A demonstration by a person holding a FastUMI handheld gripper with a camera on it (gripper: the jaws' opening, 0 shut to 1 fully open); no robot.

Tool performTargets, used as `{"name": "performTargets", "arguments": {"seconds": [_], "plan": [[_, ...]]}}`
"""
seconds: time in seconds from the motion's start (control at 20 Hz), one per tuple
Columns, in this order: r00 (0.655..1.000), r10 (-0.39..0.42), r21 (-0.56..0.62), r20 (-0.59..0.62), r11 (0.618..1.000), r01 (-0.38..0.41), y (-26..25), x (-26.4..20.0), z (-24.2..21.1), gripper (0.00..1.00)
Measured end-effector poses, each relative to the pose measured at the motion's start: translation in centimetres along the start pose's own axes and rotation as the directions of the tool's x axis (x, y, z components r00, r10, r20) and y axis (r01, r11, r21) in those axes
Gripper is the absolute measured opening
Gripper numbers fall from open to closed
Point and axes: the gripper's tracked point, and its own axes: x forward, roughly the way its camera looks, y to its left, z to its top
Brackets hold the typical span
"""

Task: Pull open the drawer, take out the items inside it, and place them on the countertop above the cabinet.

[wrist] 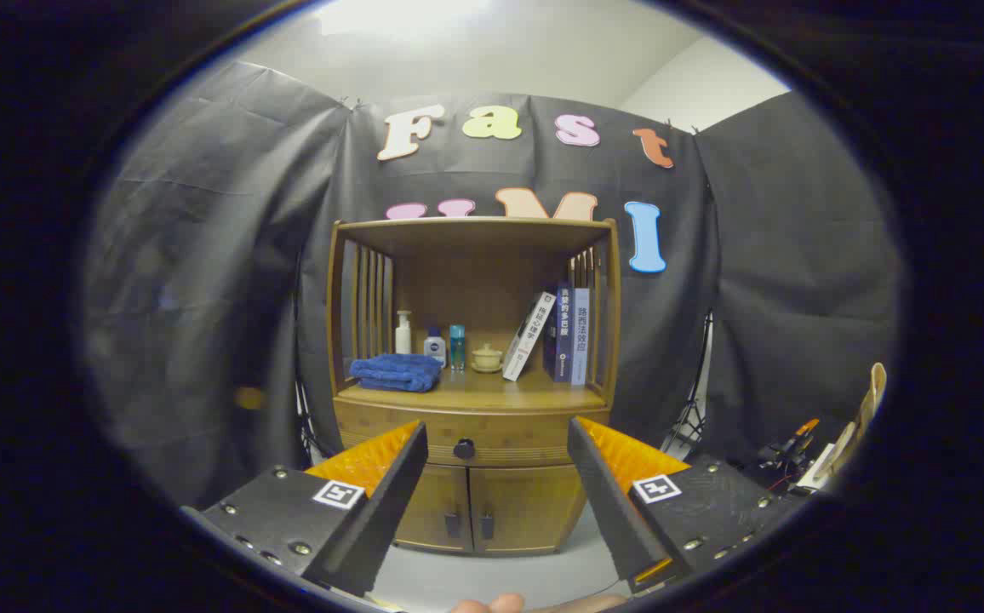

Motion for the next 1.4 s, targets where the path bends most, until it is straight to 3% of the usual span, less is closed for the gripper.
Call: {"name": "performTargets", "arguments": {"seconds": [0.8,1.2,1.4], "plan": [[1.000,-0.011,0.003,0.018,1.000,0.011,0.9,2.1,-0.9,0.99],[0.998,0.010,0.037,0.059,0.999,-0.012,1.6,11.4,-1.9,0.99],[1.000,-0.008,0.069,0.028,0.998,0.006,2.0,16.5,-4.7,0.99]]}}
